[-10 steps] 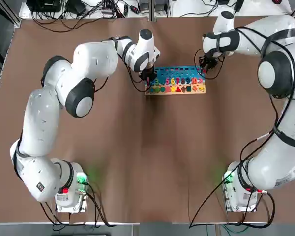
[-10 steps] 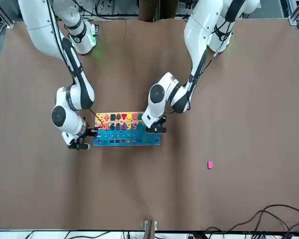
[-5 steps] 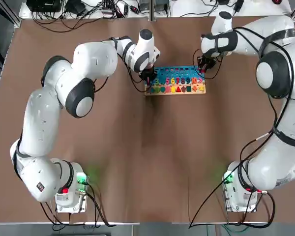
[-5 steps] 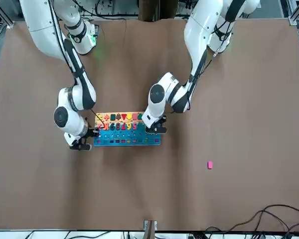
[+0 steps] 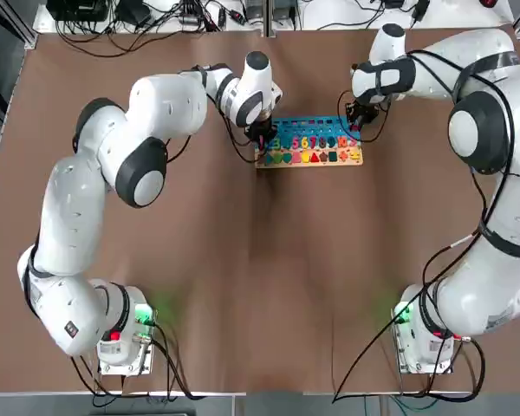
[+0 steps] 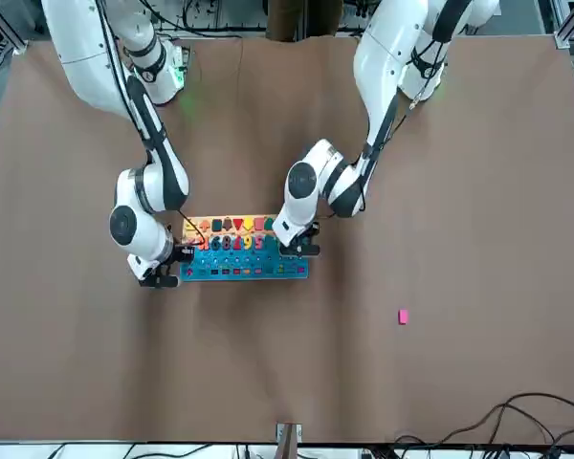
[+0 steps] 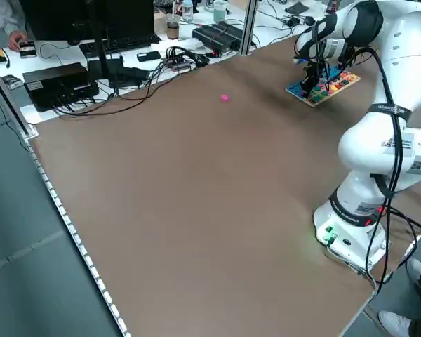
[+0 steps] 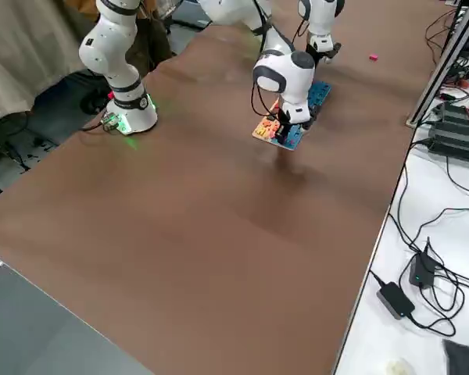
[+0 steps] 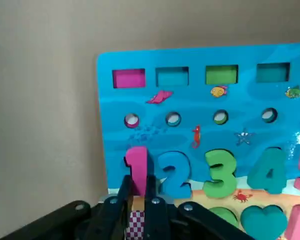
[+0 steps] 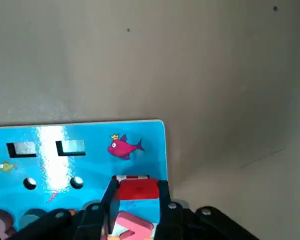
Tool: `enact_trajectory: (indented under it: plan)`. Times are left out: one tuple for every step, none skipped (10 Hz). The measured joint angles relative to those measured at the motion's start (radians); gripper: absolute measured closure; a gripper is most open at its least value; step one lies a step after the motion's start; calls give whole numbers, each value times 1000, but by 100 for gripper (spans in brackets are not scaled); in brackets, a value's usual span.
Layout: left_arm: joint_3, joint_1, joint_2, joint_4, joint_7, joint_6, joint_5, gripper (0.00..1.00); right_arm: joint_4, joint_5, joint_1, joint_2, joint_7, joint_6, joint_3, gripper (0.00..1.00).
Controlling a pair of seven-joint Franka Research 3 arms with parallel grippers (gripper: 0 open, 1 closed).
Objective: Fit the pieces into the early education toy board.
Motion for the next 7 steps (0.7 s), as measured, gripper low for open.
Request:
enact_trajectory:
  plan:
    - [0, 0, 0, 0, 0, 0, -1, 86, 0, 0, 0, 3, 0, 0, 0, 64]
    - [0, -1, 0, -1, -3, 0, -1, 86, 1, 0, 0, 5, 1, 1, 0, 64]
    - [0, -1, 0, -1, -13, 0, -1, 86, 1, 1, 0, 6, 5, 1, 0, 64]
    - [0, -1, 0, -1, -18, 0, -1, 86, 2, 1, 0, 6, 9, 1, 0, 64]
    - [0, -1, 0, -1, -19, -1, -1, 86, 2, 1, 0, 6, 14, 1, 0, 64]
    - [0, 0, 0, -1, -19, -1, -1, 86, 3, 1, 0, 6, 19, 1, 0, 64]
    - [0, 0, 0, -1, -19, -1, -1, 86, 3, 1, 1, 6, 26, 1, 0, 64]
